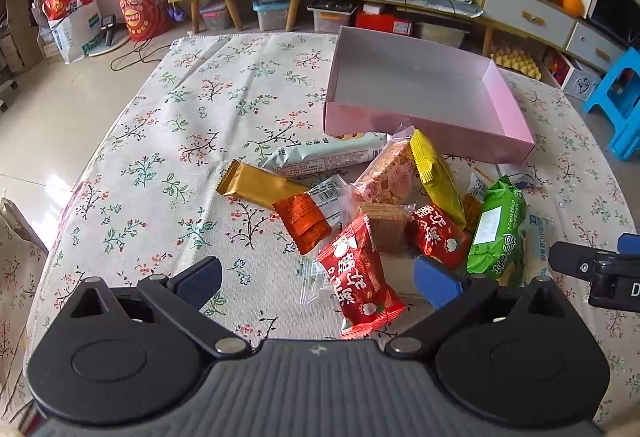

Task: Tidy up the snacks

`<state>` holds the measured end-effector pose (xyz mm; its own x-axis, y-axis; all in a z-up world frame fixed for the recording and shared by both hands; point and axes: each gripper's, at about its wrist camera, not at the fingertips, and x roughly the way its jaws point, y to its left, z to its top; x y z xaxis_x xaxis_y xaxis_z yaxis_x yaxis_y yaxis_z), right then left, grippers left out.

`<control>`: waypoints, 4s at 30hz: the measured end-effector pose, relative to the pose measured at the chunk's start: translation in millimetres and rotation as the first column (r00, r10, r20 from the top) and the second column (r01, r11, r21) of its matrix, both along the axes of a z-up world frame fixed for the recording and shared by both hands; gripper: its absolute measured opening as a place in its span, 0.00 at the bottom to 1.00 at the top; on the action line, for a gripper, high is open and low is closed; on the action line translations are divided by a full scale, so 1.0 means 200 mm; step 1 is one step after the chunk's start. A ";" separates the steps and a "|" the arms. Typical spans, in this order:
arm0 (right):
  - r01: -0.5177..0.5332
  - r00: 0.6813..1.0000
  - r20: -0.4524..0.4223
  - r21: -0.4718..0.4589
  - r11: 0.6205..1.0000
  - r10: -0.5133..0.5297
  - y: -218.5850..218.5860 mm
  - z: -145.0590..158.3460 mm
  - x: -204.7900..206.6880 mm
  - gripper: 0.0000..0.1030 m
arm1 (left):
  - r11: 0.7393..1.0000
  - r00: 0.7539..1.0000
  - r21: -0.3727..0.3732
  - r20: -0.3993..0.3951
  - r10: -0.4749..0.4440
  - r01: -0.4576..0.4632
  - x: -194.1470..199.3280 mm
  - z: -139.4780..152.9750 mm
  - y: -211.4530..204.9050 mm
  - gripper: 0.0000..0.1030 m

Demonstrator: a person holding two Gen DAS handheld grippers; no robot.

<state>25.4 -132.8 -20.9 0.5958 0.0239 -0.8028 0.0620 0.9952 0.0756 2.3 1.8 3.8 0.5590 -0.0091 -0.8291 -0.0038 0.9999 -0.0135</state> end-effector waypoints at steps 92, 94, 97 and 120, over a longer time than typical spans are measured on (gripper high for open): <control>-0.112 0.994 0.025 0.371 0.922 0.110 -0.02 -0.05 0.57 0.18 | 0.945 0.959 -0.162 0.017 -0.285 0.283 0.51 -0.14 0.21 0.36; -0.107 0.994 0.036 0.383 0.918 0.101 -0.03 -0.03 0.56 0.18 | 0.944 0.961 -0.180 0.028 -0.275 0.276 0.50 -0.13 0.23 0.36; -0.094 0.995 0.053 0.408 0.908 0.080 -0.06 0.00 0.56 0.18 | 0.945 0.964 -0.188 0.049 -0.263 0.268 0.50 -0.10 0.24 0.36; 0.194 0.950 0.086 0.588 0.785 -0.299 -0.48 -0.14 0.73 0.18 | 0.960 0.957 -0.103 0.155 -0.244 0.261 0.92 -0.14 -0.11 0.36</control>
